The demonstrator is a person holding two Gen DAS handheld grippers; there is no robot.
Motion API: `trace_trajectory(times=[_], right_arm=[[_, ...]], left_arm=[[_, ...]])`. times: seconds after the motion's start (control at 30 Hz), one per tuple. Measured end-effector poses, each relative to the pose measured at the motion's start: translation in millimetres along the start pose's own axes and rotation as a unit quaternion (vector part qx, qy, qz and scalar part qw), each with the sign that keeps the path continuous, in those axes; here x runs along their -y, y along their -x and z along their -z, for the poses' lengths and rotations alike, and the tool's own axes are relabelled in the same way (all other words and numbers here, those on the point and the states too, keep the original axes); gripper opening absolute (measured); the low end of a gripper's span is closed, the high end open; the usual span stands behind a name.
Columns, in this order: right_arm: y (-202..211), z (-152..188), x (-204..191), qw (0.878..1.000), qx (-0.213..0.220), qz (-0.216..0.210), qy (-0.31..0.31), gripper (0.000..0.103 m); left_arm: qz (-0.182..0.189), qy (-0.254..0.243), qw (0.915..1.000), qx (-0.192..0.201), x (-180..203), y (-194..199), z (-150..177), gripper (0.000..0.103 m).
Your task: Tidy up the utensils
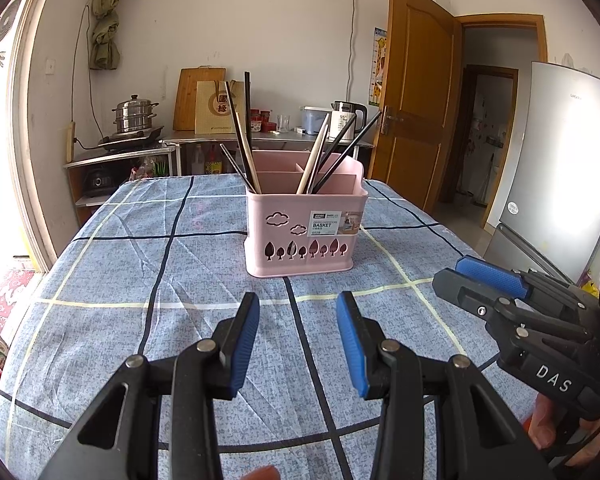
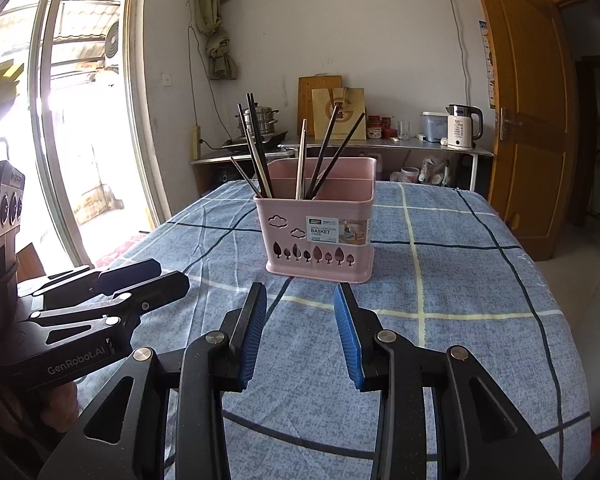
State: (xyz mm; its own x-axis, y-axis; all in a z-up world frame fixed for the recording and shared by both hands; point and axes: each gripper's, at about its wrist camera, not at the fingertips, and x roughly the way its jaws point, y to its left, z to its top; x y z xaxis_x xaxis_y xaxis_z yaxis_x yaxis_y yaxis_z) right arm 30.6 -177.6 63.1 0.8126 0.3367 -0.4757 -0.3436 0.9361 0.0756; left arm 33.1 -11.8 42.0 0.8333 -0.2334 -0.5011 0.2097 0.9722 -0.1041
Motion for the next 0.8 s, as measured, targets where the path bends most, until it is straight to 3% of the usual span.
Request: trace_trajectory(times=[0.8], right_arm=[[-3.7,2.3,0.3,1.000,-0.006,-0.002,0.002,0.036]], left_arm=[[-0.001,0.003,1.0000,-0.007,1.4,-2.4,0.5,0.046]])
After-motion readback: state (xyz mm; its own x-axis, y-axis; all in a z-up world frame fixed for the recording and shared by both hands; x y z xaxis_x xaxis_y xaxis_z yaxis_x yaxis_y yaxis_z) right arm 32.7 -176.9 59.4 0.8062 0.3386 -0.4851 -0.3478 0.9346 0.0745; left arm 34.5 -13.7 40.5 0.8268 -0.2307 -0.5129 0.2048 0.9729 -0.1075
